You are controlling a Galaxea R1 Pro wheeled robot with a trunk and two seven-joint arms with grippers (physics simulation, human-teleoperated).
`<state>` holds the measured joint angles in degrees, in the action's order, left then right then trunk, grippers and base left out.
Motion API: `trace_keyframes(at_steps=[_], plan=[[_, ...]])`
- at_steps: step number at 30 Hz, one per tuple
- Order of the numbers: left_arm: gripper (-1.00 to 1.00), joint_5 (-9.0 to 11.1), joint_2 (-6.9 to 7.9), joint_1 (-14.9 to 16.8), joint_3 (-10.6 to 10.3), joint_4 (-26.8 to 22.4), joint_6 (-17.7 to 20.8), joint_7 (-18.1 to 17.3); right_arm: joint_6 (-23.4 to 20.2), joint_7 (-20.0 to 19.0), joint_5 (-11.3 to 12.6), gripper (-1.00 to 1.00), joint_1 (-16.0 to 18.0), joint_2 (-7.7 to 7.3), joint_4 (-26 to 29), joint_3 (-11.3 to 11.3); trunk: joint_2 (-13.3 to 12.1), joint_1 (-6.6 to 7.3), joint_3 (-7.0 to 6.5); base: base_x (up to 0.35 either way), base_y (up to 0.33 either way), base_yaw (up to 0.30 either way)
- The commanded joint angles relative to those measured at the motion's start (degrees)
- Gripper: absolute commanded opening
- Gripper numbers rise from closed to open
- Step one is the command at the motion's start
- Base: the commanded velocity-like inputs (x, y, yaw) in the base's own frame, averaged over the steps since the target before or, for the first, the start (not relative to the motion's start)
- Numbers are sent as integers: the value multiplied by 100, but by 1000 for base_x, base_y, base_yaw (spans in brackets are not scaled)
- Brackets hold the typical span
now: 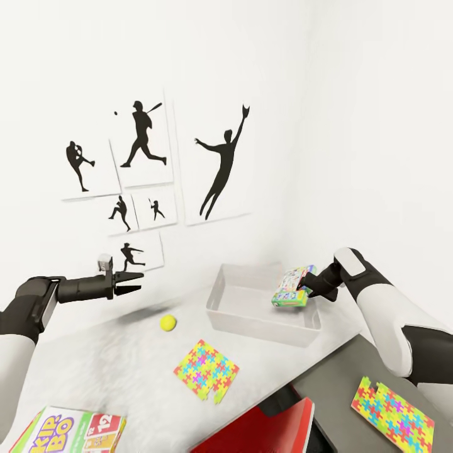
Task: Put all the toys in the child's room - the three board games (two on the bed and one on the table), the two jigsaw puzzles on the table, and the tennis ball on the table - inside the toy box on the table in the child's room.
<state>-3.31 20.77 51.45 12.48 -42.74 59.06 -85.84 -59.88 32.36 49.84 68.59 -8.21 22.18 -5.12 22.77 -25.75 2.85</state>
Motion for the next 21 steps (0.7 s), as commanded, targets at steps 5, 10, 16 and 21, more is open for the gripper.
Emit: trace_keyframes(at_steps=[5, 10, 16, 21], plan=[[100, -30, -3, 6, 8, -6, 61, -38, -12, 60, 52, -100, 5, 4, 6, -24, 14, -4, 60, 0, 0, 0], [100, -26, -3, 6, 9, -6, 62, -38, -12, 60, 52, -100, 5, -3, 6, -24, 14, -4, 106, 0, 0, 0], [100, -18, 15, 2, 14, -6, 59, -42, -12, 60, 52, -100, 5, 0, 6, -24, 14, -4, 161, 0, 0, 0], [100, -13, 22, 0, 22, -6, 48, -54, -12, 60, 52, -100, 5, -11, 6, -24, 14, -4, 207, 0, 0, 0]])
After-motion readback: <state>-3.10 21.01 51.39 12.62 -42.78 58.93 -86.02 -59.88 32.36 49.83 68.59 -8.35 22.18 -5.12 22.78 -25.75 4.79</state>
